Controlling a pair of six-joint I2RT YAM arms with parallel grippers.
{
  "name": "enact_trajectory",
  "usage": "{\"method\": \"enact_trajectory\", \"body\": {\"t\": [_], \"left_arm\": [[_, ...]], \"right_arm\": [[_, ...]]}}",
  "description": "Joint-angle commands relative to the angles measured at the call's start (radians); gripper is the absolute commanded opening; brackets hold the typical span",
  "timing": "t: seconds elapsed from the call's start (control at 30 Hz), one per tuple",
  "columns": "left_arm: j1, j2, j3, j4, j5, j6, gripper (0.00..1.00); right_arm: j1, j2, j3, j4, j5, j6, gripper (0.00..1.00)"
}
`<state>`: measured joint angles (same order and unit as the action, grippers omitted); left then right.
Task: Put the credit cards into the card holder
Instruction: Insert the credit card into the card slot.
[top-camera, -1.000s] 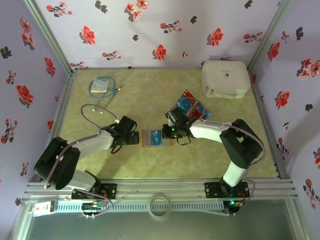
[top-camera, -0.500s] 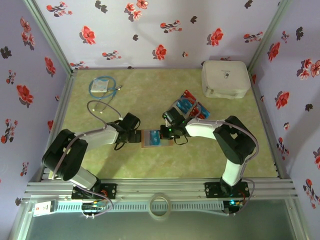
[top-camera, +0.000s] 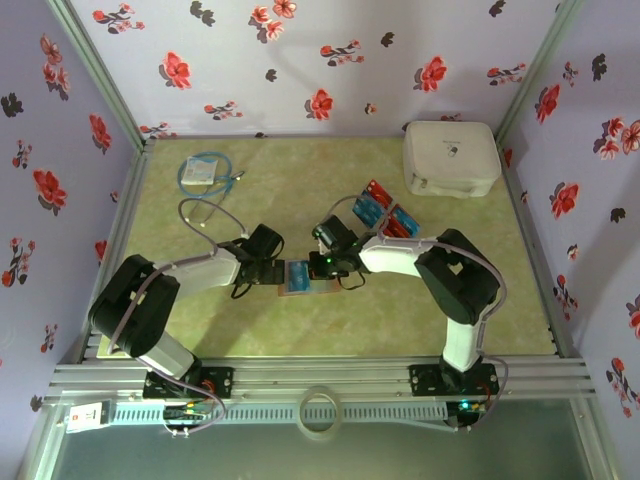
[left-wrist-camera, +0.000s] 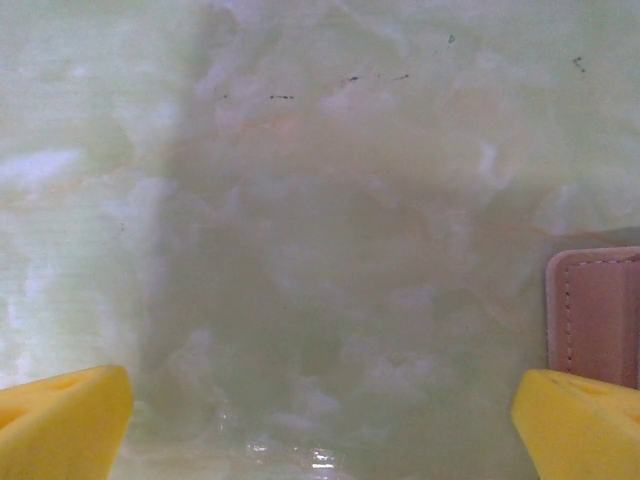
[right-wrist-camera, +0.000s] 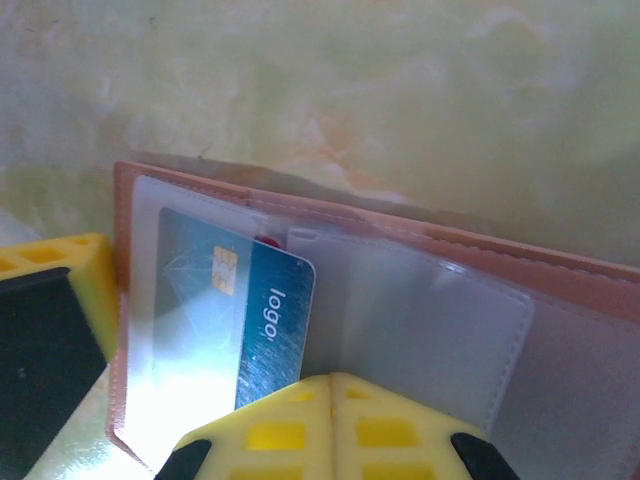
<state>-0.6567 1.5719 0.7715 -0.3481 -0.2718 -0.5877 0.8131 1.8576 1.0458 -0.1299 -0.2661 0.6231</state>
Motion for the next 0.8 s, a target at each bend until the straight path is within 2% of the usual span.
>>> {"method": "enact_trajectory", "body": {"t": [0.0, 0.23, 0.5, 0.77], "left_arm": [[-0.018, 0.038, -0.006, 0.008, 0.018, 0.013, 1.00], [-0.017, 0.006, -0.001, -0.008, 0.015, 0.020, 1.00], [0.009, -0.083, -0.021, -0.034, 0.009, 0.020, 1.00], [0.017, -0.143, -0.049, -0.049, -0.011, 0.009, 1.00]], "right_arm": [[0.028, 0.035, 0.044, -0.020, -0.017, -0.003, 0.00], [0.041, 0.018, 0.060, -0.070, 0.009, -0.027, 0.00], [0.014, -0.095, -0.018, -0.087, 0.061, -0.041, 0.00], [-0.009, -0.100, -0.095, -0.056, 0.055, -0.037, 0.00]]}}
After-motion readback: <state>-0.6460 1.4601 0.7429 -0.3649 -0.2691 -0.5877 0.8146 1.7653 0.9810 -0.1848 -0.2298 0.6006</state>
